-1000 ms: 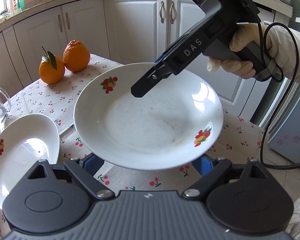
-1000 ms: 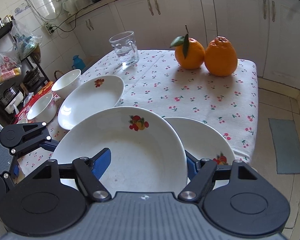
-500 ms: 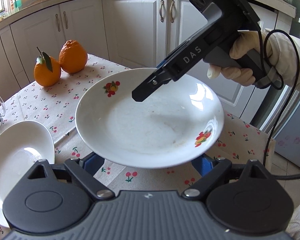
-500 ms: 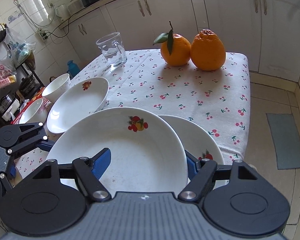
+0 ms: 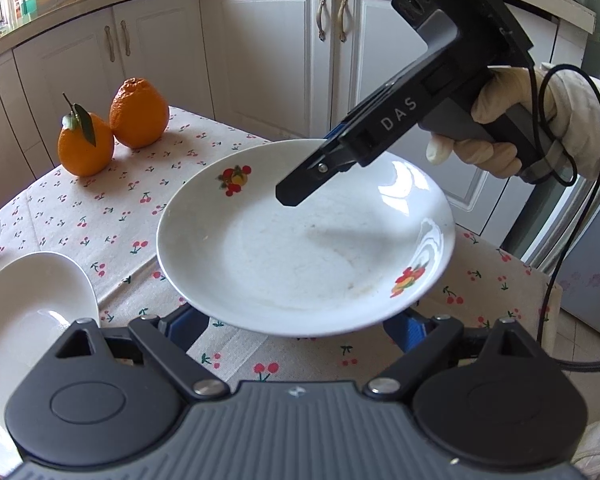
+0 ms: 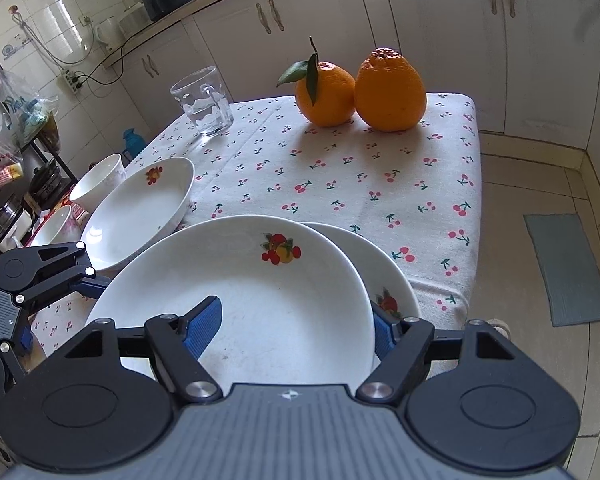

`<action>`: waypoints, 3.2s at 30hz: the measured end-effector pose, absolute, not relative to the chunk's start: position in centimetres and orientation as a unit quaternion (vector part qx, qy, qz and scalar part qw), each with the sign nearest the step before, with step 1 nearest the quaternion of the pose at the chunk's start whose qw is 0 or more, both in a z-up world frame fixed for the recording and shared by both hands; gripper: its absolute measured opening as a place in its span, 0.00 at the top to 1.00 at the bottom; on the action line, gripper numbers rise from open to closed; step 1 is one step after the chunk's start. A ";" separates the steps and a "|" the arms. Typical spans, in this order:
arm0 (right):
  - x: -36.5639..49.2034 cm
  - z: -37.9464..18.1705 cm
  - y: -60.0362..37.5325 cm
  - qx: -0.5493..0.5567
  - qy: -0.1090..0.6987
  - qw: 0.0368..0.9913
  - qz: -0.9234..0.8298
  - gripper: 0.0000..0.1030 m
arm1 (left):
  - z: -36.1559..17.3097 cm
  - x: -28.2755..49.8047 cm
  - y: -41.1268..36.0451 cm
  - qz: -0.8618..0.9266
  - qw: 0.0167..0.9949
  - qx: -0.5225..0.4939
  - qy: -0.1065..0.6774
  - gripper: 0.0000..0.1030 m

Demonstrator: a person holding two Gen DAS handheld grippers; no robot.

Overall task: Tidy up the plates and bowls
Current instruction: 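Carry the held plate over the stained plate and lower it onto it, then open the right gripper and pull it back from the plate stack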

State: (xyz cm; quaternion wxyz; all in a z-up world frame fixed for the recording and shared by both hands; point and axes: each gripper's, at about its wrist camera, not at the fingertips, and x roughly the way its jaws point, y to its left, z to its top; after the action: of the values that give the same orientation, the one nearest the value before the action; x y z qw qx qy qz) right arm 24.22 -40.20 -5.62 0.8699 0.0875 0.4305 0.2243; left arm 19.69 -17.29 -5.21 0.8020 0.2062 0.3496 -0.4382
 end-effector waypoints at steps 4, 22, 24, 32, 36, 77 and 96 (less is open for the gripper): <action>24.0 -5.7 -40.6 0.093 0.430 0.870 0.221 0.22 | -5.4 19.8 -17.5 -0.443 0.799 0.208 0.350 0.10; 22.6 -5.8 -41.4 0.107 0.436 0.871 0.199 0.22 | -5.7 20.0 -17.6 -0.452 0.796 0.199 0.351 0.08; 22.4 -5.7 -41.6 0.113 0.436 0.871 0.197 0.22 | -5.7 20.0 -17.6 -0.452 0.796 0.198 0.350 0.08; 21.5 -5.1 -41.8 0.116 0.434 0.874 0.184 0.22 | -5.7 19.9 -17.5 -0.451 0.799 0.195 0.347 0.08; 21.1 -4.9 -41.9 0.120 0.433 0.876 0.179 0.21 | -5.8 19.9 -17.5 -0.450 0.800 0.193 0.347 0.08; 17.8 -3.9 -39.7 0.089 0.452 0.883 0.097 0.11 | -5.2 17.7 -17.5 -0.431 0.816 0.194 0.333 0.09; 14.4 0.0 -30.6 -0.043 0.391 0.909 0.139 0.00 | -5.8 16.4 -8.0 -0.193 0.904 0.129 0.358 0.08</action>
State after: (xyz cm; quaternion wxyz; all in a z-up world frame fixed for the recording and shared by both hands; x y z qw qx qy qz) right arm 14.37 -30.57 0.01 0.9089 -0.0433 0.3906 0.1394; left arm 16.42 -7.96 -5.81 0.9042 0.1290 0.3584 -0.1931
